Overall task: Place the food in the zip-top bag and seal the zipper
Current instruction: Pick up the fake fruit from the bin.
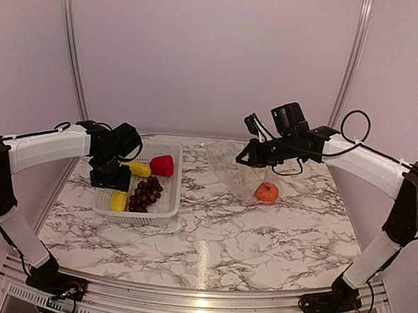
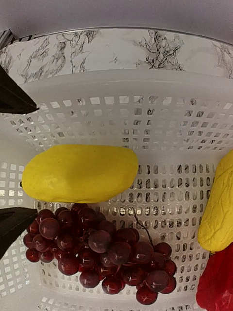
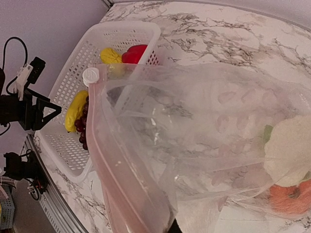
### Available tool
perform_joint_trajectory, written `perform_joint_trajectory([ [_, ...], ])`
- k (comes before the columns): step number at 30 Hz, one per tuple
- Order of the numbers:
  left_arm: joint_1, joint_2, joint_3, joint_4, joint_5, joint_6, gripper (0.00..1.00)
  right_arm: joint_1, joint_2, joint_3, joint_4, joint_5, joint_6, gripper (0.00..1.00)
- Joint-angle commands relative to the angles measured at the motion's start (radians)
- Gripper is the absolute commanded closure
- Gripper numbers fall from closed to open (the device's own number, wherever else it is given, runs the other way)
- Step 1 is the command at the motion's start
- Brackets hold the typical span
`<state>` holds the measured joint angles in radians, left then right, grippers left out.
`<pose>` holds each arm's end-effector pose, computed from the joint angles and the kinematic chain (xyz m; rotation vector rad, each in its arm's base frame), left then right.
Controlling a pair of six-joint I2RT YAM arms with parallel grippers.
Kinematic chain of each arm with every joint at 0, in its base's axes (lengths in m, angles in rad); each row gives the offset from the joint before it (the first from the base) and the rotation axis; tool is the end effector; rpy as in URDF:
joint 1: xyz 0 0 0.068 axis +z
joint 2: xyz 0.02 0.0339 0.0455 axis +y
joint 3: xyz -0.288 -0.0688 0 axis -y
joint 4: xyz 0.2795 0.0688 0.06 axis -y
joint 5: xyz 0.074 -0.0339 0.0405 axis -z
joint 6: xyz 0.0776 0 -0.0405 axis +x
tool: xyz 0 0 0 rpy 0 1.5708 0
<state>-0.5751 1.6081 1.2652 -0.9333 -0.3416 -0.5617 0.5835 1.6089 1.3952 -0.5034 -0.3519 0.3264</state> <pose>0.3136 -0.1723 0.2231 -0.0511 2.7073 0.1773 0.3420 0.2579 0.3041 -0.4967 2.3392 0.8570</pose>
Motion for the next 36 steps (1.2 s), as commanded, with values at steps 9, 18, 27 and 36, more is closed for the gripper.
perform_joint_trajectory([
  [9, 0.001, 0.091, 0.013, 0.012, 0.003, -0.004, 0.32, -0.022, -0.042, -0.010, 0.029, -0.019, 0.010, 1.00],
  [18, 0.001, 0.204, 0.016, 0.088, -0.003, -0.010, 0.31, -0.024, -0.036, -0.015, 0.029, -0.022, 0.015, 1.00],
  [27, 0.003, 0.262, 0.016, 0.093, -0.040, -0.047, 0.36, -0.024, -0.020, 0.004, 0.019, -0.024, 0.014, 1.00],
  [36, 0.003, 0.236, 0.024, 0.092, -0.032, -0.038, 0.43, -0.024, 0.003, 0.034, 0.002, -0.021, 0.006, 1.00],
])
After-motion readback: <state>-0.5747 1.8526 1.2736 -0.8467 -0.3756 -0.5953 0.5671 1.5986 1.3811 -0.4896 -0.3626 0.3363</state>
